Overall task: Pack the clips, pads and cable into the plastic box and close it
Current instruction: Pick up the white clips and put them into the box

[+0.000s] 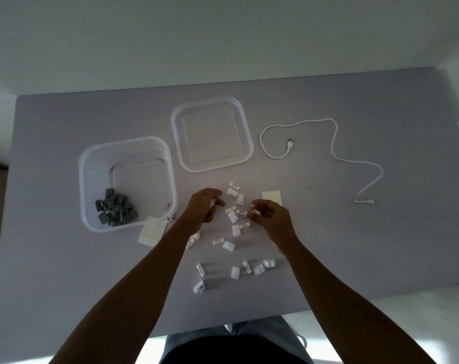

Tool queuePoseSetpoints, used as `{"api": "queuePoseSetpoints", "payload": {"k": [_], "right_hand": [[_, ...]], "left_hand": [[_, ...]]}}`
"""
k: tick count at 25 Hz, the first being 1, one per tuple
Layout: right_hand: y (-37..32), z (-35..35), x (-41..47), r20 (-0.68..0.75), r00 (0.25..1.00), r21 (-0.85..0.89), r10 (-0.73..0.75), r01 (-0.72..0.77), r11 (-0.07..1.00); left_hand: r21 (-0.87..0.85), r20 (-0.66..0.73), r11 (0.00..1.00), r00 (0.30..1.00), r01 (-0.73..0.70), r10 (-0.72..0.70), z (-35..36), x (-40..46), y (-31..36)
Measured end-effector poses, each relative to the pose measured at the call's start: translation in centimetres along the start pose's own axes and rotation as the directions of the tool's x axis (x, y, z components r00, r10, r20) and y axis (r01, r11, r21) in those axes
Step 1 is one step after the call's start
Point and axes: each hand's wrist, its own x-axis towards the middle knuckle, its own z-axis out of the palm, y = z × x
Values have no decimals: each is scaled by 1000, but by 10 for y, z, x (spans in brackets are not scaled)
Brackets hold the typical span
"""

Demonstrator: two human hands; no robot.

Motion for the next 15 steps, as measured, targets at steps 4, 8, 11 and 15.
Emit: {"api": "queuePoseSetpoints", "payload": {"k": [4, 8, 11, 15], "right_hand": [[0, 3, -5, 10, 998, -6, -64, 64, 998], [-5, 8, -8, 27, 995, 291, 93, -97, 952], [-9, 10, -10, 51, 986, 319, 158, -166, 933], [-11, 16, -12, 52, 986, 292, 160, -168, 941]], "left_hand": [[18, -2, 1000, 1000, -11, 11, -2, -3, -6], [6, 6, 1000, 1000, -18, 18, -5, -4, -10], [100, 68, 991, 994, -93, 86, -4, -6, -13], [127, 142, 982, 982, -139, 121, 2, -12, -15]]}}
